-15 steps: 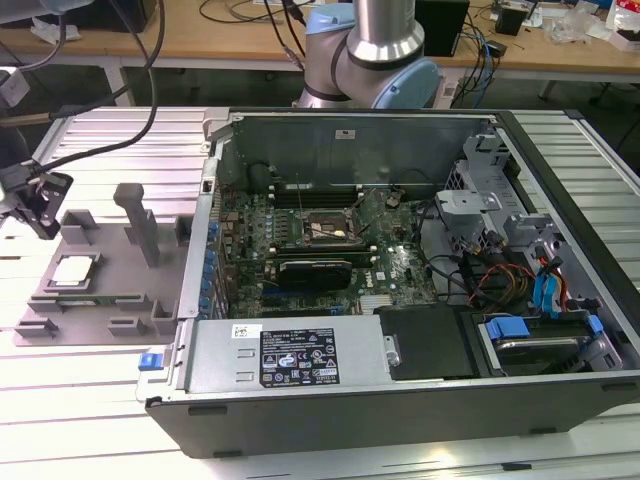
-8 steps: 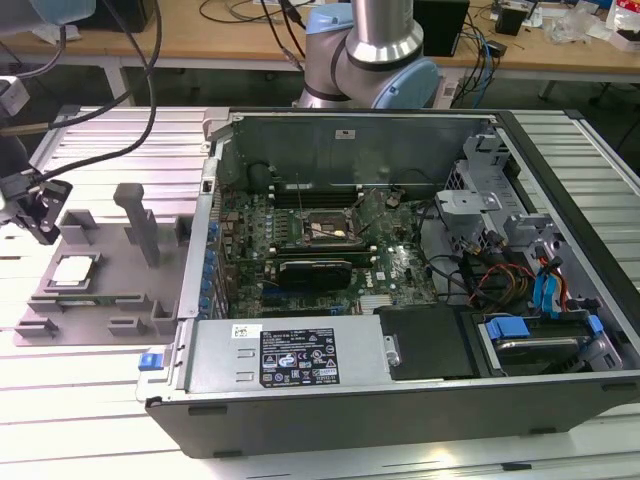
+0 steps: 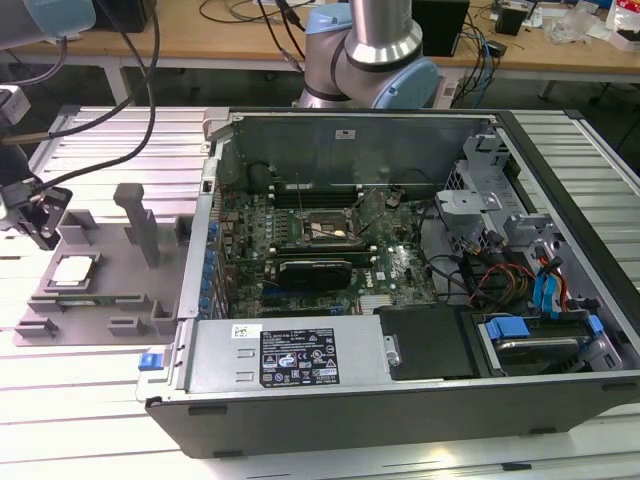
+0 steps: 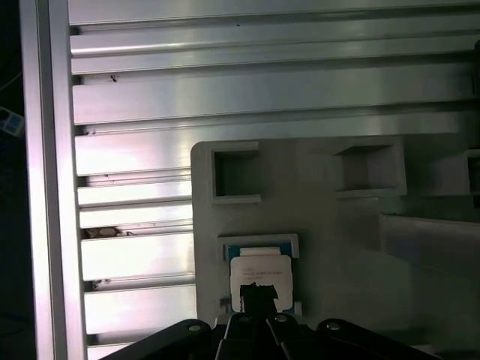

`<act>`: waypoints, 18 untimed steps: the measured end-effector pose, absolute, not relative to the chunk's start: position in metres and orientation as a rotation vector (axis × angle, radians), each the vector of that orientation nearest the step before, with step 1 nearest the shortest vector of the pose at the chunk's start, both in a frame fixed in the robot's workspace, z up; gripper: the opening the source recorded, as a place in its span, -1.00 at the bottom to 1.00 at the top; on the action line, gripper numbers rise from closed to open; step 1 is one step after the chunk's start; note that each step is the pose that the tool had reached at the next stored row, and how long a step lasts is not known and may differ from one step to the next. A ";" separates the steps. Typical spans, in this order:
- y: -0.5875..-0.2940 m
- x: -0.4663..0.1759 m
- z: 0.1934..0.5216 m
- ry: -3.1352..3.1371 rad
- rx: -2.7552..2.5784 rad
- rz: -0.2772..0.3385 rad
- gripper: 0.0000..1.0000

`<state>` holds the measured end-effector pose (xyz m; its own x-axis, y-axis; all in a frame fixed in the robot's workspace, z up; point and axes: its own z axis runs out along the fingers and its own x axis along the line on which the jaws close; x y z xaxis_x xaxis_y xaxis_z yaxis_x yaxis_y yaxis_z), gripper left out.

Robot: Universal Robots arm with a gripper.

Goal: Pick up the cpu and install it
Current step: 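Pick up the cpu and move it towards the insertion slot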

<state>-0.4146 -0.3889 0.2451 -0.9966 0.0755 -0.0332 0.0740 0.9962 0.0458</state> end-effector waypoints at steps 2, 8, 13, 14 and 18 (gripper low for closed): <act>-0.389 -0.415 0.244 3.104 0.116 0.069 -0.79; -0.389 -0.415 0.238 3.104 0.116 0.069 -0.79; -0.389 -0.413 0.231 3.105 0.116 0.069 -0.79; -0.389 -0.413 0.231 3.105 0.116 0.069 -0.79; -0.391 -0.411 0.227 3.108 0.116 0.069 -0.79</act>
<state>-0.4113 -0.3911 0.2270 -0.9967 0.0755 -0.0293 0.0741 0.9962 0.0455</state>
